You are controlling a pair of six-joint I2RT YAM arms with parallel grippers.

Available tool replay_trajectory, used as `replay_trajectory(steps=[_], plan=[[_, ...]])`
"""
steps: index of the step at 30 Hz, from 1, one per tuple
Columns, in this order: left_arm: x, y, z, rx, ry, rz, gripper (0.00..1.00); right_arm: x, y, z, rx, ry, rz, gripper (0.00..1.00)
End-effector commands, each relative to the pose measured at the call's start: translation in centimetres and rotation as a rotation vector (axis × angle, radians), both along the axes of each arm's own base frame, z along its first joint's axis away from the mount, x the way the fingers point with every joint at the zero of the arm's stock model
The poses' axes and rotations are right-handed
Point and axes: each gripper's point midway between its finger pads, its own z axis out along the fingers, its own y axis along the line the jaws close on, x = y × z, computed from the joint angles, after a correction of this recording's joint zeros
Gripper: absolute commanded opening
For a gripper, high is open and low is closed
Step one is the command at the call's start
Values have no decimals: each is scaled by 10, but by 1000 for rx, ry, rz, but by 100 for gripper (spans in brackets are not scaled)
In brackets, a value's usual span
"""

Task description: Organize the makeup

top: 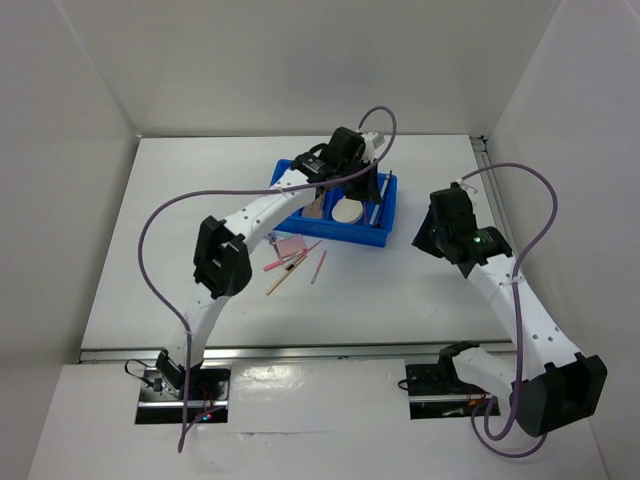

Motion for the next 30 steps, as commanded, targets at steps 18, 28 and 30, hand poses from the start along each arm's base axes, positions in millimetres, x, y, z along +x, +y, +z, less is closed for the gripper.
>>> replay_trajectory(steps=[18,28,30], plan=[[47,-39,-62,-98,49,95,0,-32,-11,9,34,34,-43,33],[64,-25,-40,-136,27,157,0,-35,-12,13,40,34,-49,33],[65,-25,-46,-135,42,164,0,-35,-12,13,40,34,-49,33]])
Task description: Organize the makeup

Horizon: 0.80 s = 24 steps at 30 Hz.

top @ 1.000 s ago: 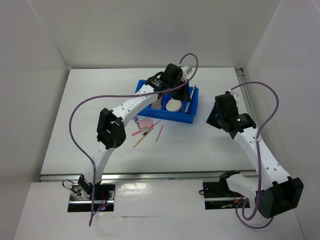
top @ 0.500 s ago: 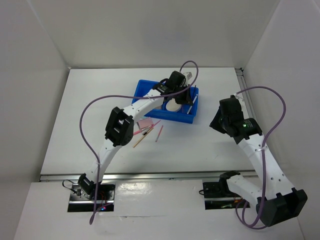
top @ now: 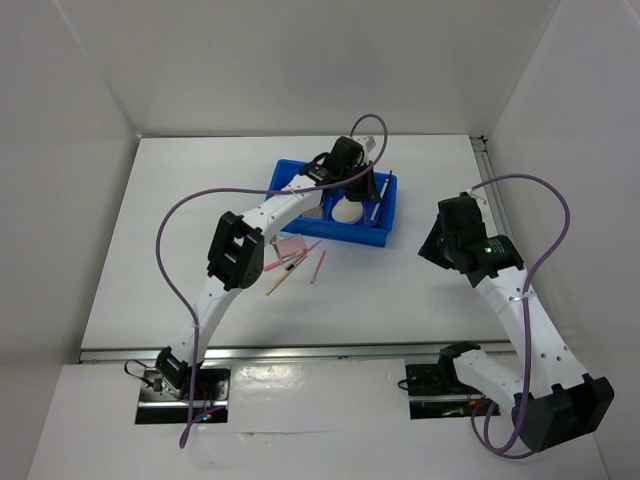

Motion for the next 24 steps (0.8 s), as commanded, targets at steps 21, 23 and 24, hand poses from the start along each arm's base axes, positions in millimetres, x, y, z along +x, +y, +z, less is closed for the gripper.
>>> replay_trajectory(steps=[21,23,24], plan=[[10,-8,45,-123,-61,-33,51,-2,-2,14,11,-24,-13,33],[8,-7,62,-139,-87,-46,51,-3,-1,14,17,-22,-7,33],[5,-8,69,-149,-93,-56,51,-3,-1,14,17,-22,-7,33]])
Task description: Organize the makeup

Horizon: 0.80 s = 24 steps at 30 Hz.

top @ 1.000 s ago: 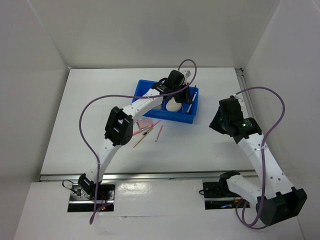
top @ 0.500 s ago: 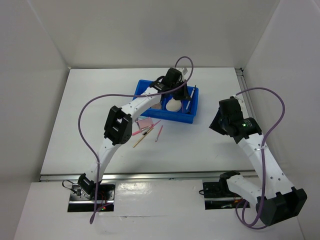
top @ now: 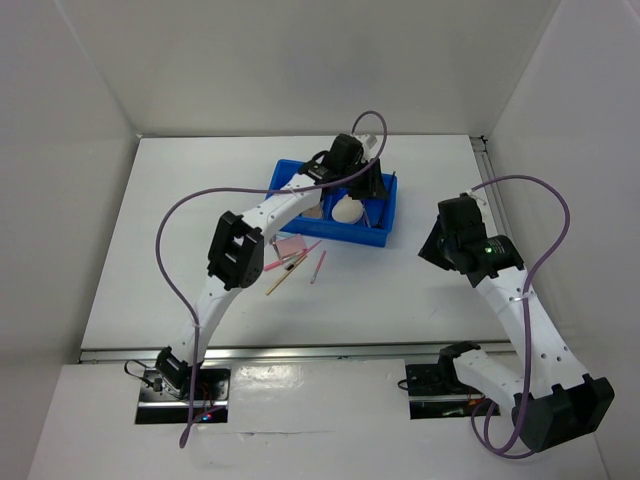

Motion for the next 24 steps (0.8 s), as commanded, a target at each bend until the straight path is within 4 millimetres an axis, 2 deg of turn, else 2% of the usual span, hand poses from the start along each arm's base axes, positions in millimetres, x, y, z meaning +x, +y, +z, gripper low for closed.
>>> replay_trajectory(steps=[1,3,4,5,6,7,8,9,10,11,12,13,14,15,16,17,18,19,20,21,22,23,24], plan=[[3,3,63,-84,-99,-29,51,2,2,17,27,-44,1,33],[-1,15,94,-95,-140,-36,51,1,4,17,31,-41,17,33],[-10,19,90,-77,-115,-52,50,5,10,20,50,-60,50,33],[-11,30,98,-84,-119,-62,48,7,15,20,70,-67,66,33],[-10,53,129,-116,-148,-49,47,8,20,18,83,-73,91,35],[-17,67,118,-110,-99,-60,47,13,30,22,123,-99,125,36],[-18,83,121,-95,-103,-46,47,13,38,22,144,-106,156,36],[-13,109,124,-80,-104,-11,47,14,45,26,161,-122,183,36],[-25,129,133,-61,-109,9,47,18,56,19,173,-112,217,36],[-24,147,133,-13,-135,41,47,18,65,16,179,-101,226,36],[-27,164,135,21,-142,73,47,10,86,11,167,-79,287,36],[-35,191,135,79,-137,138,47,17,91,8,107,-78,273,36],[-42,200,133,113,-144,149,47,16,103,6,98,-73,275,36],[-47,213,133,135,-138,181,47,7,126,4,83,-65,337,38],[-59,221,116,173,-104,182,47,10,137,-5,52,-37,342,38],[-65,233,112,198,-93,210,47,9,149,-11,53,-22,363,39],[-77,241,125,197,-123,230,46,8,160,-18,52,-6,381,39],[-85,251,120,209,-102,264,46,3,177,-23,63,6,416,39],[-95,265,100,237,-54,295,44,4,192,-38,69,37,435,39],[-99,279,96,254,-45,347,44,5,203,-41,84,43,448,39],[-110,290,107,230,-48,396,44,0,215,-48,87,53,479,39],[-118,301,97,235,-20,423,44,1,222,-62,80,78,477,39],[-121,310,97,245,-30,451,44,6,235,-64,114,66,494,39]])
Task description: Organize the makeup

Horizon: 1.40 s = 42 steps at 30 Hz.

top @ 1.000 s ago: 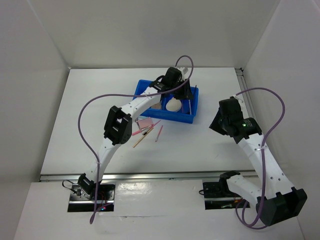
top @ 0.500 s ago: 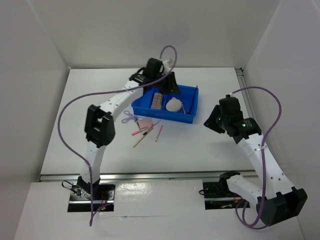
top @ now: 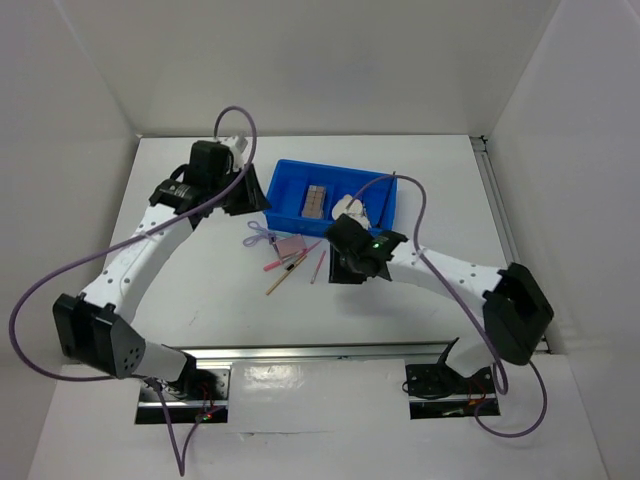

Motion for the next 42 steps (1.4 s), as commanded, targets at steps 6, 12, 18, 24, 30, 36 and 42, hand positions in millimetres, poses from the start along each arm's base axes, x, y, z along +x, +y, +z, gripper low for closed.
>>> replay_trajectory(steps=[6,12,18,24,30,36,42], plan=[[-33,64,-1,80,10,238,44,47,73,-14,111,-61,-9,40],[-33,73,0,108,0,247,44,78,87,-49,9,-58,-12,51],[-33,70,8,104,-22,215,44,85,84,-68,-43,-35,-30,51],[-34,75,2,125,-11,211,44,89,71,-87,-108,-15,-64,43],[-38,71,-5,117,10,192,43,84,66,-95,-121,2,-71,23],[-37,71,-7,117,10,192,43,80,63,-91,-123,4,-71,12],[-35,70,-13,114,22,197,42,83,64,-62,-86,-51,-43,15]])
